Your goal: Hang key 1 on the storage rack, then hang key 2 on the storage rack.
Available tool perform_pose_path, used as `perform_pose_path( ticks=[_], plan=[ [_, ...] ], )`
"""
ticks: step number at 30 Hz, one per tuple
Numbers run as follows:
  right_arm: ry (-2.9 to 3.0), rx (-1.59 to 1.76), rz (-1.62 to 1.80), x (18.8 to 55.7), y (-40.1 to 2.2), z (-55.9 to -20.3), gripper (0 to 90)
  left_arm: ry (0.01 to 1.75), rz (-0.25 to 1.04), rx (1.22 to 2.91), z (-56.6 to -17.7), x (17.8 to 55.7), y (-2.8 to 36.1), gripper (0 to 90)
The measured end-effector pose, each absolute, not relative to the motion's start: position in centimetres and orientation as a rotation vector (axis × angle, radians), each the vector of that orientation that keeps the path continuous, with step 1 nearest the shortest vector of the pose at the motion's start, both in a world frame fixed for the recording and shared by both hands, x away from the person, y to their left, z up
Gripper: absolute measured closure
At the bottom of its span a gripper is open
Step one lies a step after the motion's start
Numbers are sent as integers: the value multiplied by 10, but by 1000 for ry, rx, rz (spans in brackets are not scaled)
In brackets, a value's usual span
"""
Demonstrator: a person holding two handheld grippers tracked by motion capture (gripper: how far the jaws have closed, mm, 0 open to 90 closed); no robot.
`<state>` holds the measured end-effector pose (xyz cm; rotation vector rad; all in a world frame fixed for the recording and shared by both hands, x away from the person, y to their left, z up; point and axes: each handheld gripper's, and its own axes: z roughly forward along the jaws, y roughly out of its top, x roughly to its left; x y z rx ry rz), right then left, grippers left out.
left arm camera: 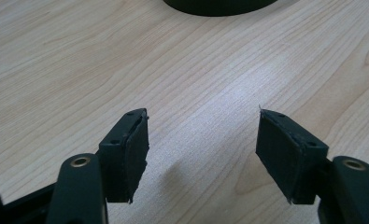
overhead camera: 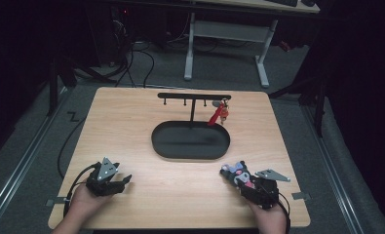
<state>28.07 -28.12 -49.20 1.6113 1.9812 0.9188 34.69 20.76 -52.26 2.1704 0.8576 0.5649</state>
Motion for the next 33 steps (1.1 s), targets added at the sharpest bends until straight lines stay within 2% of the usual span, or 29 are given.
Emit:
perform_pose_path(
  ticks=[5, 11, 22, 33],
  plan=[
    [2020, 1593, 896, 279, -278, -486, 294, 857, 565, 2172, -523, 347, 207, 347],
    [2079, 1569, 850, 279, -275, -487, 228, 860, 567, 2173, -523, 346, 209, 347],
    [2199, 1584, 656, 287, -266, -492, 202, 856, 560, 2171, -523, 347, 209, 347],
    [2370, 1648, 403, 301, -265, -480, 194, 841, 559, 2170, -522, 347, 207, 346]
  ],
)
